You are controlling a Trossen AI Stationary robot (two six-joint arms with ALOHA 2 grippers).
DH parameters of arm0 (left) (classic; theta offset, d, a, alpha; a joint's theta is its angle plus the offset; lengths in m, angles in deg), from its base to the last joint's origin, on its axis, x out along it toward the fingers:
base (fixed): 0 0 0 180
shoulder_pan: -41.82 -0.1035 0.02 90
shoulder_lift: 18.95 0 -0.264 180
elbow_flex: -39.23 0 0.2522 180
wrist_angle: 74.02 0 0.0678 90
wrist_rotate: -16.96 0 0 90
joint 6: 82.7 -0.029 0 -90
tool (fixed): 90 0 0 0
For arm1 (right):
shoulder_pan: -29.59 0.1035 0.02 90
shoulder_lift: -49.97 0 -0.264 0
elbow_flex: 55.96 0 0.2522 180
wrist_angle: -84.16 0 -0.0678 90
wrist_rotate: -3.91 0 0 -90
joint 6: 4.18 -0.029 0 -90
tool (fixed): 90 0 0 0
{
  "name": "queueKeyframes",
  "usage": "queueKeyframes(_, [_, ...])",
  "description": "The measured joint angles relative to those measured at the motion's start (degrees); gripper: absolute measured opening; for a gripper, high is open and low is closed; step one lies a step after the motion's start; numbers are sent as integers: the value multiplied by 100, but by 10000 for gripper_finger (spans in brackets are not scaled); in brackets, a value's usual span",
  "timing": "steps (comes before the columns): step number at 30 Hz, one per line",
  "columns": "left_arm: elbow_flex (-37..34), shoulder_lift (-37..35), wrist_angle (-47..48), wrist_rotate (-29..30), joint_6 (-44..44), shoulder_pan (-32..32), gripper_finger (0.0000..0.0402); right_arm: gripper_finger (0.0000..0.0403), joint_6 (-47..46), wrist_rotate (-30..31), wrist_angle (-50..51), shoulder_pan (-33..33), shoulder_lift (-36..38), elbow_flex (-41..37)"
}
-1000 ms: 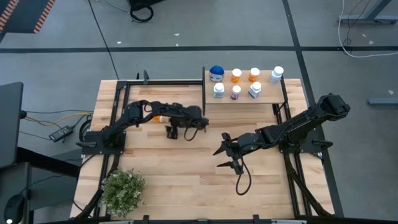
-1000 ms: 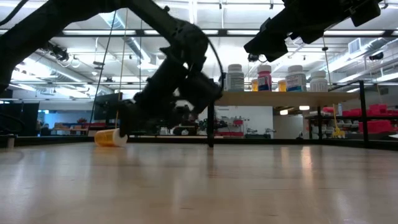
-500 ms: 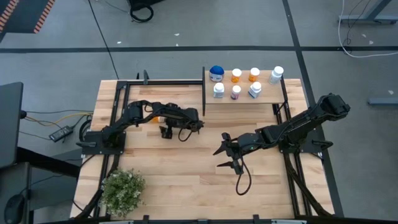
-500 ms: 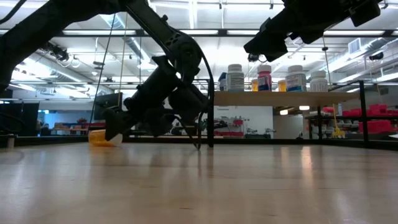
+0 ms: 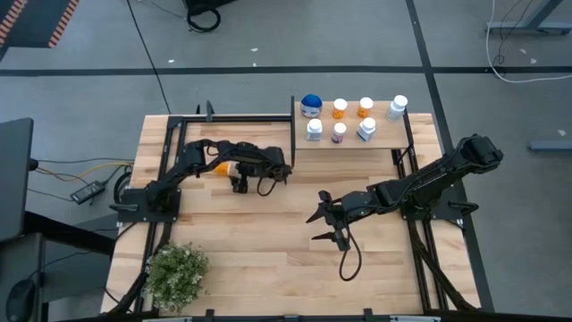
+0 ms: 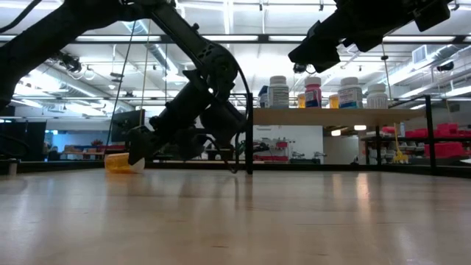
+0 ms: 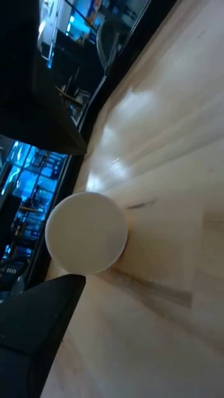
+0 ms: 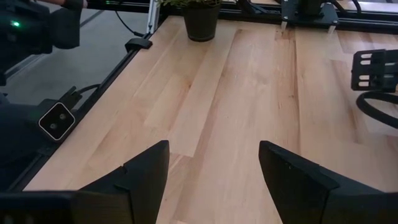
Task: Pick and place medicine bottles onto shelf by color
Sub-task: Put the orange pill bottle on the shelf
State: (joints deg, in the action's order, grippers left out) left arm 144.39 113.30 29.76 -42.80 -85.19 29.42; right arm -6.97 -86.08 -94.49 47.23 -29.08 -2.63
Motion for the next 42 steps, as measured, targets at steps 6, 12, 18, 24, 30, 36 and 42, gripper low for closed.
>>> queueKeyframes(6, [0, 0, -4, -89, -93, -175, 339, 257, 2, 0, 0, 0, 0, 0])
queueKeyframes(12, [0, 0, -166, -276, -224, -229, 338, 257, 7, 0, 0, 0, -2, 0])
queueKeyframes(18, [2, 0, -391, -398, -445, -224, 318, 257, 46, 0, 0, 0, 0, 0])
queueKeyframes(24, [2, 0, -204, -397, -423, -223, 287, 257, 46, 0, 0, 0, 0, 1])
queueKeyframes(30, [2, 0, -2, -396, -350, -224, 285, 257, 46, 0, 0, 0, 0, 0])
queueKeyframes(36, [4, 0, -88, -456, -312, -289, 294, 257, 46, 0, -1, 0, -1, 0])
queueKeyframes(42, [4, 2, -83, -505, -288, -357, 284, 257, 46, 0, 0, 0, -2, 0])
